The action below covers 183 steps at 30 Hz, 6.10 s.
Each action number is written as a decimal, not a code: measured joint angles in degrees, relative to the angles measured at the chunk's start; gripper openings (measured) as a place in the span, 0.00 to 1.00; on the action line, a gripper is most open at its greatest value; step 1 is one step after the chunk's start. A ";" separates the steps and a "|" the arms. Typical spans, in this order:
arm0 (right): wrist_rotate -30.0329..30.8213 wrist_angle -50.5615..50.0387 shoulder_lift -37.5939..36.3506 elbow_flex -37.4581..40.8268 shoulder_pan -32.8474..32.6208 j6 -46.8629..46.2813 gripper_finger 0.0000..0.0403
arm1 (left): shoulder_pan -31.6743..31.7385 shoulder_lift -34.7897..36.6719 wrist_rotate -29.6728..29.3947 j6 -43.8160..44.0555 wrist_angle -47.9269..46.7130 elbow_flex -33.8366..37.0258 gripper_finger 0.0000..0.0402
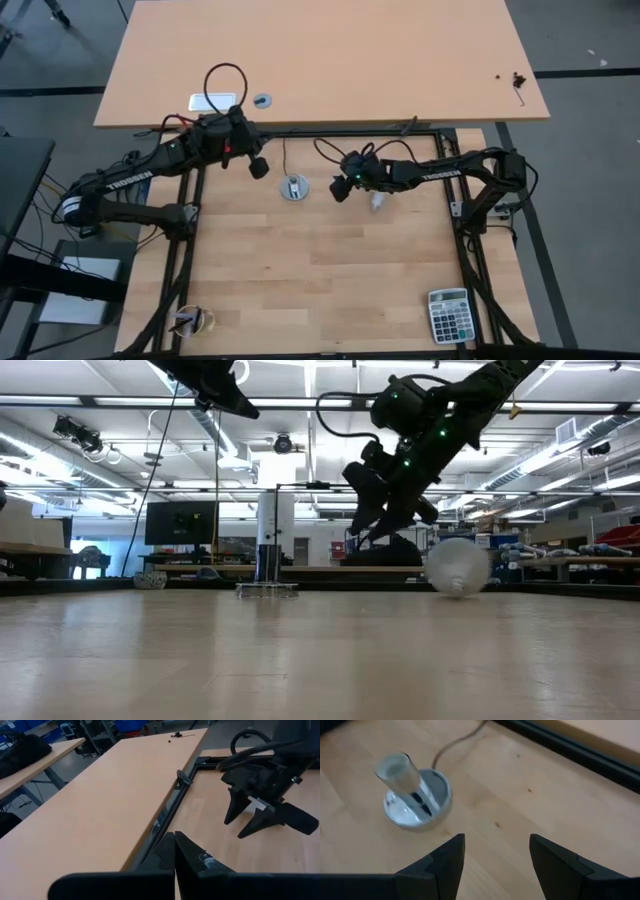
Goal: Screw lightbulb
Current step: Return to Home Position
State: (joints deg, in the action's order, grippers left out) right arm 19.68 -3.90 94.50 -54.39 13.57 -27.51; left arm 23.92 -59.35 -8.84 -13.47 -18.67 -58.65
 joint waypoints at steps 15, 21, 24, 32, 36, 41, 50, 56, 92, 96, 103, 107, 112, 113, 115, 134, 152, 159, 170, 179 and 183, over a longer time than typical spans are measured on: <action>0.33 -12.04 -5.93 0.02 -1.21 3.93 0.39 | 0.00 0.02 0.63 0.00 -0.55 -0.02 0.00; -0.15 -11.49 -8.75 0.02 -2.89 9.37 0.09 | 0.00 0.02 1.06 0.13 -0.48 -0.02 0.00; -0.47 -11.08 -9.53 0.02 -3.58 12.65 0.02 | 0.00 0.02 1.09 0.13 -0.44 -0.02 0.00; -5.48 -6.42 -9.89 1.62 -6.05 18.94 0.02 | 0.02 0.02 1.16 0.11 0.06 -0.02 0.00; -5.75 -1.49 -10.35 4.17 -8.61 21.98 0.01 | 0.00 0.02 1.20 0.09 0.10 -0.04 0.00; -5.88 3.85 -11.67 8.61 -11.55 23.23 0.01 | 0.00 0.02 1.20 0.06 0.95 -0.03 0.00; -5.99 16.04 -22.62 22.07 -14.04 23.16 0.00 | 0.00 0.04 1.20 0.02 1.17 -0.04 0.00; -6.37 23.09 -32.42 32.13 -16.08 23.19 0.00 | 0.01 0.04 1.20 0.00 0.74 -0.04 0.00; -14.69 6.03 -88.98 50.62 -17.14 24.30 0.00 | 0.02 0.04 1.20 0.00 -0.51 -0.07 0.00; -15.19 2.54 -94.55 50.80 -17.19 24.36 0.00 | 0.02 0.07 1.20 0.00 -0.51 -0.07 0.00; -21.62 9.75 -94.07 54.01 -17.30 25.81 0.00 | 0.02 0.11 1.17 0.00 -0.44 -0.04 0.00; -25.74 13.72 -94.22 54.01 -16.18 26.49 0.00 | 0.02 0.17 1.16 0.02 -0.57 -0.04 0.00; -25.57 10.02 -93.72 54.01 -12.13 25.54 0.00 | 0.02 0.17 1.16 0.02 -0.43 -0.04 0.00; -25.60 9.76 -93.79 54.01 -11.39 25.28 0.00 | 0.02 0.17 1.17 0.02 -0.42 -0.04 0.00; -25.34 9.04 -93.96 54.01 -10.15 25.18 0.00 | 0.02 0.17 1.16 0.02 -0.44 -0.04 0.00; -18.25 5.03 -90.62 54.01 -5.21 25.07 0.03 | 0.03 0.17 2.00 0.20 1.62 -0.04 0.00; -18.23 5.05 -88.02 54.01 -4.73 24.42 0.02 | -0.13 13.09 4.39 1.96 14.16 13.48 0.00; -18.23 5.07 -88.02 54.01 -4.73 24.50 0.01 | -1.79 20.03 5.09 3.63 20.98 23.09 0.00; -18.23 5.06 -88.02 54.01 -4.73 25.03 0.02 | -4.22 30.28 5.11 5.18 20.50 34.13 0.00; -18.57 5.02 -88.04 54.01 -4.73 25.57 0.02 | -4.22 40.56 8.37 7.84 20.51 42.29 0.00; -19.10 4.92 -88.06 54.01 -4.73 25.57 0.02 | -4.22 44.93 8.48 9.22 20.56 45.25 0.00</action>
State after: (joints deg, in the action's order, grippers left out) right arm 0.58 1.02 6.44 -0.38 8.84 -1.93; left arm 19.70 -14.42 -0.36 -4.26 1.88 -13.41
